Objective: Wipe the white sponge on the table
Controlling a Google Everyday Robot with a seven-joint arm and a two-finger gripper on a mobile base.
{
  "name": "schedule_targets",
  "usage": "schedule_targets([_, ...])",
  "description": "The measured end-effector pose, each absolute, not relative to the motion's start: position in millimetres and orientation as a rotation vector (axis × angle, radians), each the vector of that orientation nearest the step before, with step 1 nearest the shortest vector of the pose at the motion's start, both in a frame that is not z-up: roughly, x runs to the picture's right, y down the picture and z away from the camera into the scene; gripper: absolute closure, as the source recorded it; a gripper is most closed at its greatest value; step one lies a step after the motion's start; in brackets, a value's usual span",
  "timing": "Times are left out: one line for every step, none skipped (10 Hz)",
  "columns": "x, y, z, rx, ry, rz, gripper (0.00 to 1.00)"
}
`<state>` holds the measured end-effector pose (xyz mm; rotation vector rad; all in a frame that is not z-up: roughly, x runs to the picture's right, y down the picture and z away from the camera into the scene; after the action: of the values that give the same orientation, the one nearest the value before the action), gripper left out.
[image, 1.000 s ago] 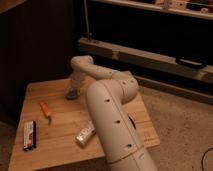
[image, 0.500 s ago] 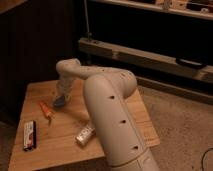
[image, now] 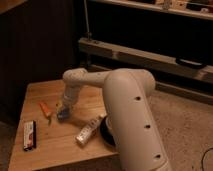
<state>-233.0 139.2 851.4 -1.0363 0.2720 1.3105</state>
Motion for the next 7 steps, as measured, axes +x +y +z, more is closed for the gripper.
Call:
schedule_targets([-230.9,148.1,843.3,-1.05,0.279,1.312,1.0])
schedule_targets([-223.7,154.0,840.7,-1.055,0.292,1.321,1.0])
schedule_targets([-214.3,161.6,837.8,-1.064,0.312,1.336,1.0])
schedule_targets([-211.1,167.1,835.1,-1.069,0.324,1.345,1.0])
schedule_targets([-201.4,171.3,834.0,-1.067,0.341,1.363,1.0])
schedule_targets([-189.9,174.0,834.0,-1.06,0.362,1.39,1.0])
schedule_targets([-185.4,174.8,834.3,-1.053,0.373,1.407,1.0])
